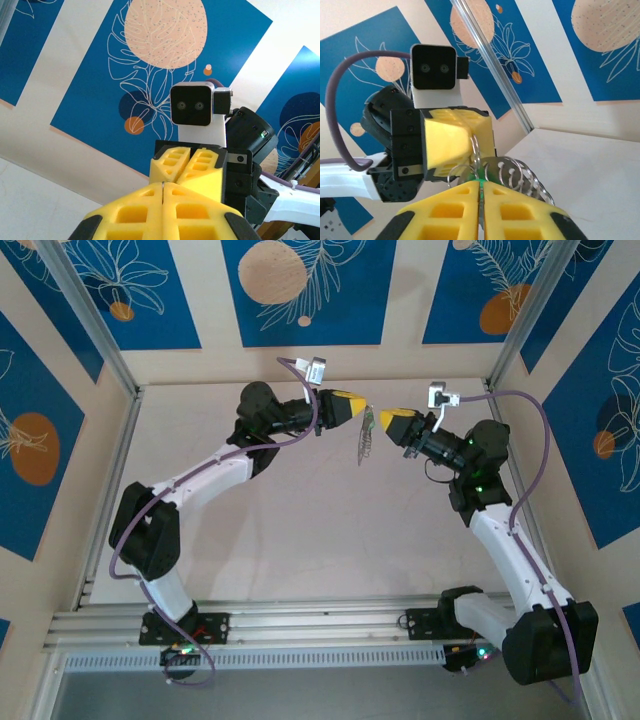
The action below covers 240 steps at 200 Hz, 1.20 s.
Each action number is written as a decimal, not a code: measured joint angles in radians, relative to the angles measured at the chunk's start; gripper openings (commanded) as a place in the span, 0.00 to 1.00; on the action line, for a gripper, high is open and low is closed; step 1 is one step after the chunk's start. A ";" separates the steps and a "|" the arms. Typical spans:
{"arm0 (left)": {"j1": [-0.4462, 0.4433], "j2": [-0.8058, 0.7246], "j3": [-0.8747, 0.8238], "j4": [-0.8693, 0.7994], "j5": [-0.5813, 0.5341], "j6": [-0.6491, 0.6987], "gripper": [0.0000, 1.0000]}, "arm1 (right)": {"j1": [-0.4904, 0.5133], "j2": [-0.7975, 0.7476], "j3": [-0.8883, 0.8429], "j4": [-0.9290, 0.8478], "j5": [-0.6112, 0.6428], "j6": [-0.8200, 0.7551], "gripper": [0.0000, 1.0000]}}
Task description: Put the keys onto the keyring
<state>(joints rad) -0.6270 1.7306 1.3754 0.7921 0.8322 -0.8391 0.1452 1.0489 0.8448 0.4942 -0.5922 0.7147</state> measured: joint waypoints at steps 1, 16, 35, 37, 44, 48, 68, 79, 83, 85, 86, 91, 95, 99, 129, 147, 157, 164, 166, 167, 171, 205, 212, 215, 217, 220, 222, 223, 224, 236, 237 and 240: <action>0.000 0.000 0.000 0.000 0.000 0.000 0.00 | 0.000 0.001 0.000 0.001 0.000 0.000 0.18; 0.000 0.000 0.000 0.000 0.000 0.000 0.00 | 0.000 0.020 0.007 0.029 -0.009 0.015 0.20; -0.001 0.000 0.000 0.000 0.000 0.000 0.00 | 0.001 0.044 0.013 0.055 -0.015 0.035 0.20; -0.001 0.000 0.000 0.000 0.000 0.000 0.00 | 0.001 0.045 0.013 0.058 -0.014 0.036 0.20; -0.002 0.000 0.000 0.000 0.000 0.000 0.00 | 0.002 0.051 0.014 0.068 -0.015 0.042 0.20; -0.002 0.000 0.000 0.000 0.000 0.000 0.00 | 0.002 0.055 0.015 0.072 -0.016 0.047 0.20; -0.005 0.000 0.002 0.000 0.000 0.000 0.00 | 0.004 0.069 0.019 0.100 -0.019 0.064 0.21; -0.005 0.000 0.005 0.000 0.000 0.000 0.00 | 0.005 0.075 0.020 0.116 -0.019 0.072 0.23; -0.006 0.000 0.006 0.000 0.000 0.000 0.00 | 0.006 0.078 0.020 0.122 -0.020 0.077 0.23; -0.006 0.000 0.006 0.000 0.000 0.000 0.00 | 0.006 0.079 0.021 0.125 -0.021 0.079 0.23; -0.006 0.000 0.006 0.000 0.000 0.000 0.00 | 0.006 0.080 0.021 0.127 -0.022 0.080 0.23; -0.006 0.000 0.007 0.000 0.000 0.000 0.00 | 0.006 0.083 0.022 0.133 -0.022 0.083 0.25; -0.006 0.000 0.008 0.000 0.000 0.000 0.00 | 0.007 0.085 0.023 0.138 -0.023 0.089 0.25; -0.006 0.000 0.008 0.000 0.000 0.000 0.00 | 0.008 0.088 0.023 0.145 -0.023 0.090 0.25; -0.006 0.000 0.008 0.000 -0.003 0.000 0.00 | 0.014 0.100 0.024 0.173 -0.026 0.105 0.26; -0.007 0.000 0.008 0.000 -0.003 0.000 0.00 | 0.023 0.101 0.024 0.182 -0.026 0.109 0.25; -0.007 0.000 0.008 0.000 -0.003 0.000 0.00 | 0.026 0.101 0.024 0.189 -0.026 0.109 0.26; -0.007 0.000 0.008 0.000 -0.003 0.000 0.00 | 0.028 0.101 0.024 0.193 -0.026 0.109 0.26; -0.007 0.000 0.008 0.000 -0.003 0.000 0.00 | 0.029 0.101 0.024 0.195 -0.026 0.109 0.26; -0.007 0.000 0.008 0.000 -0.003 0.000 0.00 | 0.030 0.101 0.024 0.195 -0.026 0.109 0.26; -0.007 0.000 0.008 0.000 -0.003 0.000 0.00 | 0.032 0.101 0.024 0.196 -0.026 0.109 0.26; -0.008 0.000 0.008 0.001 -0.003 0.000 0.00 | 0.038 0.114 0.024 0.202 -0.026 0.114 0.20; -0.009 0.000 0.008 0.001 -0.003 0.000 0.00 | 0.038 0.118 0.024 0.202 -0.026 0.118 0.18; -0.009 0.000 0.008 0.001 -0.004 0.000 0.00 | 0.039 0.120 0.024 0.202 -0.026 0.116 0.17; -0.009 0.000 0.008 0.000 -0.004 0.000 0.00 | 0.039 0.121 0.024 0.202 -0.027 0.119 0.16; -0.009 0.000 0.008 0.000 -0.004 0.000 0.00 | 0.039 0.122 0.024 0.202 -0.026 0.120 0.14; -0.009 0.000 0.008 0.000 -0.004 0.000 0.00 | 0.039 0.123 0.024 0.203 -0.027 0.118 0.13; -0.009 0.000 0.008 0.000 -0.005 0.000 0.00 | 0.039 0.124 0.024 0.203 -0.027 0.119 0.13; -0.009 0.000 0.008 0.000 -0.005 0.000 0.00 | 0.039 0.124 0.024 0.203 -0.027 0.121 0.12; -0.009 0.000 0.008 0.000 -0.008 0.000 0.00 | 0.040 0.127 0.024 0.207 -0.030 0.124 0.07; -0.009 0.000 0.008 0.000 -0.008 0.000 0.00 | 0.040 0.127 0.024 0.208 -0.030 0.125 0.07; -0.008 0.000 0.008 0.000 -0.009 0.000 0.00 | 0.041 0.127 0.024 0.208 -0.029 0.126 0.05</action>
<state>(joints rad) -0.6353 1.7306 1.3830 0.7921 0.8230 -0.8394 0.1864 1.1759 0.8688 0.7017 -0.6216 0.8406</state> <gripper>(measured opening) 0.049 0.104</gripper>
